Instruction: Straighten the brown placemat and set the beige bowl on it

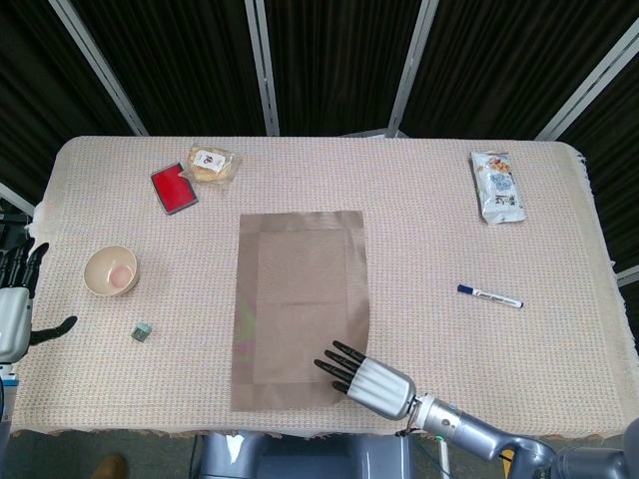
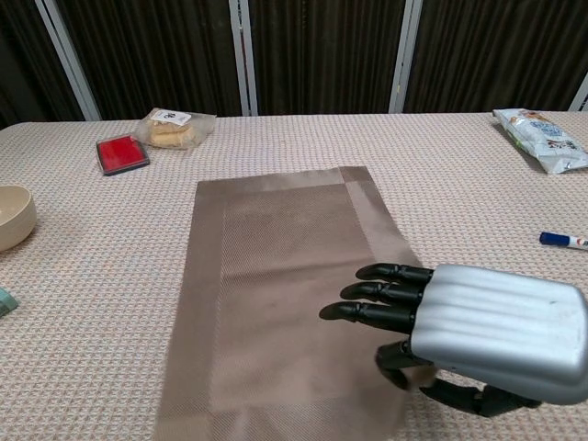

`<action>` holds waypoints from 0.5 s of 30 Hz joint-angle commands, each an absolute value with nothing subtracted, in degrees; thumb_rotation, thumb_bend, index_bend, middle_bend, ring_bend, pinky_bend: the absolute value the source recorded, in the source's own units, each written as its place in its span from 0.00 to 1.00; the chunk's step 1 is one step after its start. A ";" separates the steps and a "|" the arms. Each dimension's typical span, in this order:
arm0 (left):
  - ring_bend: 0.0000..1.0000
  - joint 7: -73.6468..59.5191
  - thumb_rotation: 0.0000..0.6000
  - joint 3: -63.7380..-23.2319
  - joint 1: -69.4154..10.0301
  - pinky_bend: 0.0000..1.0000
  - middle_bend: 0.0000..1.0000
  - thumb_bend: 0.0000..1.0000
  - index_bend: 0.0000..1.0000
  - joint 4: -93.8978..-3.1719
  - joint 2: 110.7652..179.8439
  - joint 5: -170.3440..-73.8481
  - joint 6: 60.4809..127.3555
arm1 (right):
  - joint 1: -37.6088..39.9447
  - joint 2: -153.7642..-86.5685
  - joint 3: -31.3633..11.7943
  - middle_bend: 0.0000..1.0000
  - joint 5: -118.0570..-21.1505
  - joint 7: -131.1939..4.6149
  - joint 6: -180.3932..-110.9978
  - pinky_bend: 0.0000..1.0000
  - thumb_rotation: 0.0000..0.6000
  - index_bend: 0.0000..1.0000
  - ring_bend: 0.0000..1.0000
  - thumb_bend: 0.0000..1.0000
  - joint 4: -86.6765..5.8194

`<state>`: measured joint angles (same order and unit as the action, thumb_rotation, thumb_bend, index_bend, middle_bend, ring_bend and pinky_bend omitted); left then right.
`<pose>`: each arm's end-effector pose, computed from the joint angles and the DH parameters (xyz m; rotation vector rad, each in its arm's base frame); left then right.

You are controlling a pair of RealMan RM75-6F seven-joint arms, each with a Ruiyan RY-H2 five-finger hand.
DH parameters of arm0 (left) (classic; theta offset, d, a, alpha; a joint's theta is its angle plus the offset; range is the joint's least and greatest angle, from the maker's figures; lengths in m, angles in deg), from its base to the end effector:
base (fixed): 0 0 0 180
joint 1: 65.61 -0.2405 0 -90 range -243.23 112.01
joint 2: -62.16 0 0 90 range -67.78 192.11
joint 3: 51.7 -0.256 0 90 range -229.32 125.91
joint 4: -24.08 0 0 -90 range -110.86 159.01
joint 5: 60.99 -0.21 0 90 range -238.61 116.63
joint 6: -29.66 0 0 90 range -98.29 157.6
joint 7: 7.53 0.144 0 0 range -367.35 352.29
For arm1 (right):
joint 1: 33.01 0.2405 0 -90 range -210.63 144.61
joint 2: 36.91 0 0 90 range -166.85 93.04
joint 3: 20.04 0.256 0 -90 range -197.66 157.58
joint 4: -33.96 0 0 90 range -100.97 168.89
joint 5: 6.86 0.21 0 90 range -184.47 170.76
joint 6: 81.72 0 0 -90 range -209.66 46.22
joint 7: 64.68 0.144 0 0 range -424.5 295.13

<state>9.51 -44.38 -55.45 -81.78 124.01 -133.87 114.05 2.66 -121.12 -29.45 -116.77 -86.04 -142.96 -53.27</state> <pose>-0.2717 0.2161 0.1683 -1.2916 -0.8602 -0.8200 -0.1659 -0.2067 -0.0318 2.4884 -0.2307 0.9694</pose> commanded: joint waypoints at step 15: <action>0.00 9.77 1.00 -44.54 -55.56 0.00 0.00 0.00 0.00 -82.04 124.04 -134.25 113.74 | 2.20 -112.32 -31.99 0.00 -123.54 -88.32 -148.94 0.00 1.00 0.85 0.00 0.46 -45.88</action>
<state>9.79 -44.55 -55.57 -82.05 124.05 -134.27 113.77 1.68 -114.03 -32.06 -122.42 -86.72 -148.41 -47.23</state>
